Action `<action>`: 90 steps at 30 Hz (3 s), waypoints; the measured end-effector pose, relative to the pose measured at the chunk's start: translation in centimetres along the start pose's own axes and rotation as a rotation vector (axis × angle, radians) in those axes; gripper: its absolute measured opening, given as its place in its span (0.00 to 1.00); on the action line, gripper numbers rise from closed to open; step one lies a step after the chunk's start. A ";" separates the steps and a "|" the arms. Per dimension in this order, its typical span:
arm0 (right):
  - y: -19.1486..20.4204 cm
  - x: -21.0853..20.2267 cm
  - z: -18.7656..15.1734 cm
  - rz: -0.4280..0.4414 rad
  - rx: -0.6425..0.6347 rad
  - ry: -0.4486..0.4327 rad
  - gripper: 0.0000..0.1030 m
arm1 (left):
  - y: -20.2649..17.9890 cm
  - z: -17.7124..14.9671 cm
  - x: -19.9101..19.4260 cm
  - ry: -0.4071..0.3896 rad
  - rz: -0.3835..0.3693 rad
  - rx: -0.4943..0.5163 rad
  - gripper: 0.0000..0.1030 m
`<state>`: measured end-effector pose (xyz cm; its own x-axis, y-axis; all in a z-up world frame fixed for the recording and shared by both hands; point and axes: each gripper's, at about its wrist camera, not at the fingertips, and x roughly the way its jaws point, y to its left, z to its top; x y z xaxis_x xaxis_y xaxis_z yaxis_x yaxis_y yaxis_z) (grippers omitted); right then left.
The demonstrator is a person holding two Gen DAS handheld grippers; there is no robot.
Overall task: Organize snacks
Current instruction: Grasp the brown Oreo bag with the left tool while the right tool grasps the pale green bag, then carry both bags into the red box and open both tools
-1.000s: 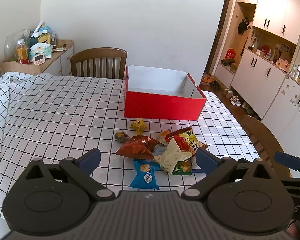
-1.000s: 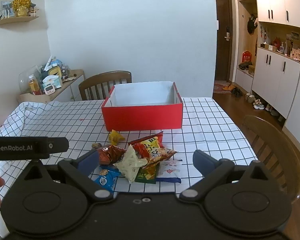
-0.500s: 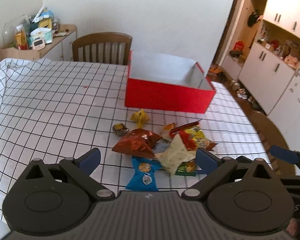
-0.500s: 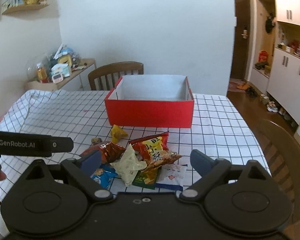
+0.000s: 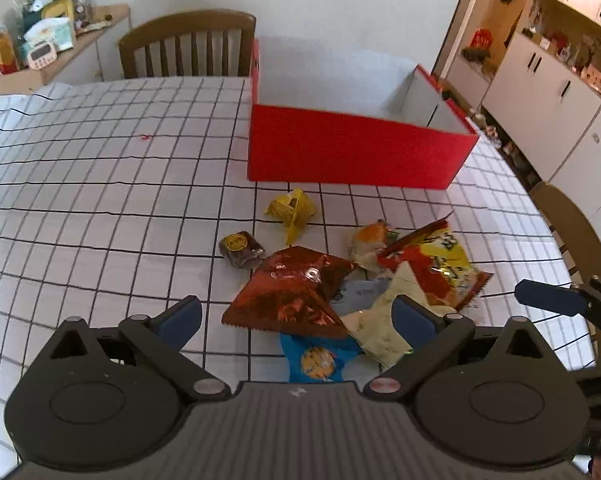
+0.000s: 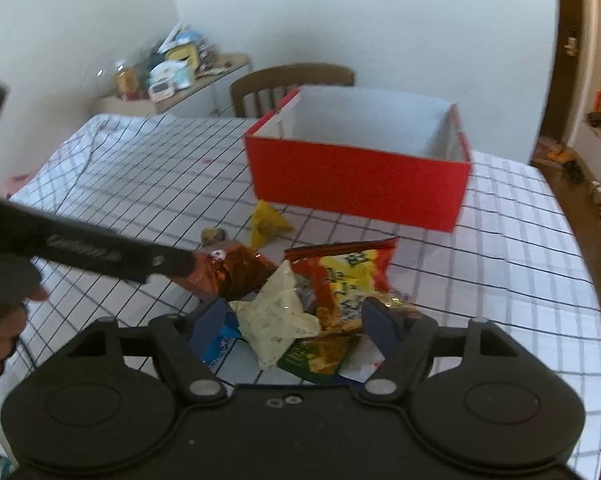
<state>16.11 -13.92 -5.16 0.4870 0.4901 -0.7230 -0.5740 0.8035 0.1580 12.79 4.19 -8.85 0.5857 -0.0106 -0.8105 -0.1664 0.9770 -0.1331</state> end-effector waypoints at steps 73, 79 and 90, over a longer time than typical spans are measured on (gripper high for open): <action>-5.0 -1.1 9.7 0.087 -0.016 -0.123 0.18 | -4.7 10.1 -3.4 -0.096 0.132 -0.046 0.68; -6.7 0.3 13.1 0.065 0.039 -0.148 0.18 | -5.2 14.7 -2.0 -0.105 0.132 -0.004 0.68; -10.6 6.7 16.6 -0.037 0.158 -0.097 0.19 | -4.7 20.6 5.0 -0.039 0.164 0.048 0.68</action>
<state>36.35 -13.54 -0.54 0.5713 0.4831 -0.6634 -0.4478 0.8610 0.2414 32.83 3.88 -0.48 0.5842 0.1574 -0.7962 -0.2247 0.9740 0.0277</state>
